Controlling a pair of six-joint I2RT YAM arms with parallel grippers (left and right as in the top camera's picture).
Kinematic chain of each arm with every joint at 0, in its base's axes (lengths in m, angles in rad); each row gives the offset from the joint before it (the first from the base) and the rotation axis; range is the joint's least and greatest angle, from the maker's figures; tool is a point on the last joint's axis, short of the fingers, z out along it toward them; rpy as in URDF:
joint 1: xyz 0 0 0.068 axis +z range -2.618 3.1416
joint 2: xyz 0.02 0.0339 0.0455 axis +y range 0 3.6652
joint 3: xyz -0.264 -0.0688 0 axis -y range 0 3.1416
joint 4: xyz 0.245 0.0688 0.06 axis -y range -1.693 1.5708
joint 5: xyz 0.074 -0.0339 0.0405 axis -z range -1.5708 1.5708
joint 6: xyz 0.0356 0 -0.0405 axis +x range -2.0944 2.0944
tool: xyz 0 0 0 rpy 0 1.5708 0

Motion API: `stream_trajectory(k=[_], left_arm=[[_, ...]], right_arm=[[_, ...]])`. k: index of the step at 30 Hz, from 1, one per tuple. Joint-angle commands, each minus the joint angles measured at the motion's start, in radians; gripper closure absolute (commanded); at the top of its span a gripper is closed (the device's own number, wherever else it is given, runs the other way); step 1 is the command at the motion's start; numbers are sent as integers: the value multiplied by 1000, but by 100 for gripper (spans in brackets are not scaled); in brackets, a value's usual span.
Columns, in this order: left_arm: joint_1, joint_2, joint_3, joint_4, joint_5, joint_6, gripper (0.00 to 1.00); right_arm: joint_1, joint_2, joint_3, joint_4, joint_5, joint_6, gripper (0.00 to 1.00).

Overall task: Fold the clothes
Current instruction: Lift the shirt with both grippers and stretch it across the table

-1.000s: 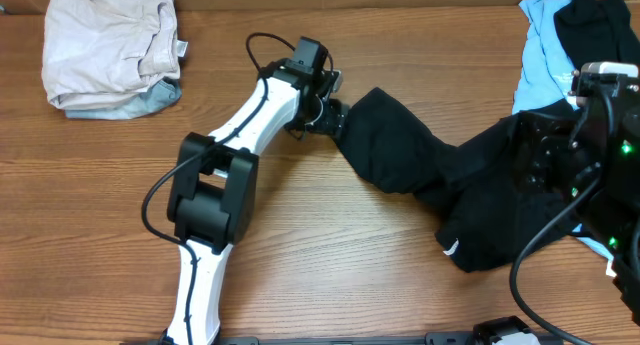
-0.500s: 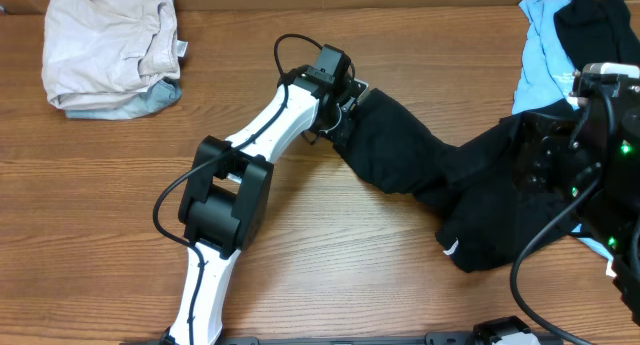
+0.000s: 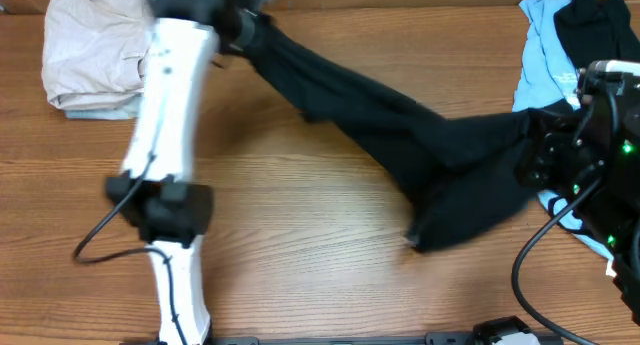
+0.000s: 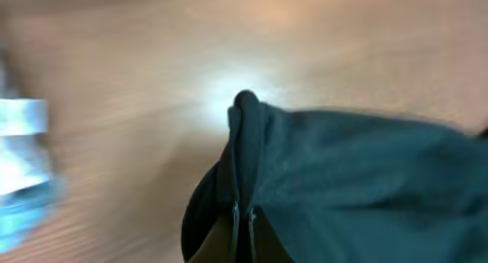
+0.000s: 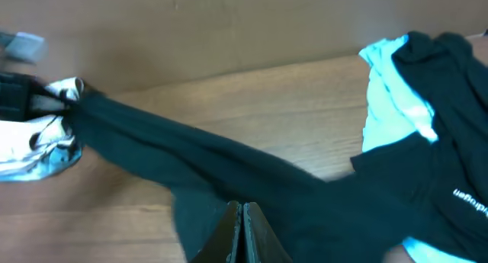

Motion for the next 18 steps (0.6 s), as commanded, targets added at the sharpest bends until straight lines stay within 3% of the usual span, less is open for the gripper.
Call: stream_trajectory(k=[1, 8, 18], left_arm=[[107, -131, 163, -75, -16, -5, 96], [234, -291, 200, -106, -18, -23, 96], [285, -466, 200, -102, -20, -43, 96]], right_arm=[[-7, -8, 13, 41, 72, 0, 96], [-7, -10, 81, 82, 171, 0, 96], [-7, -25, 392, -60, 206, 0, 96]])
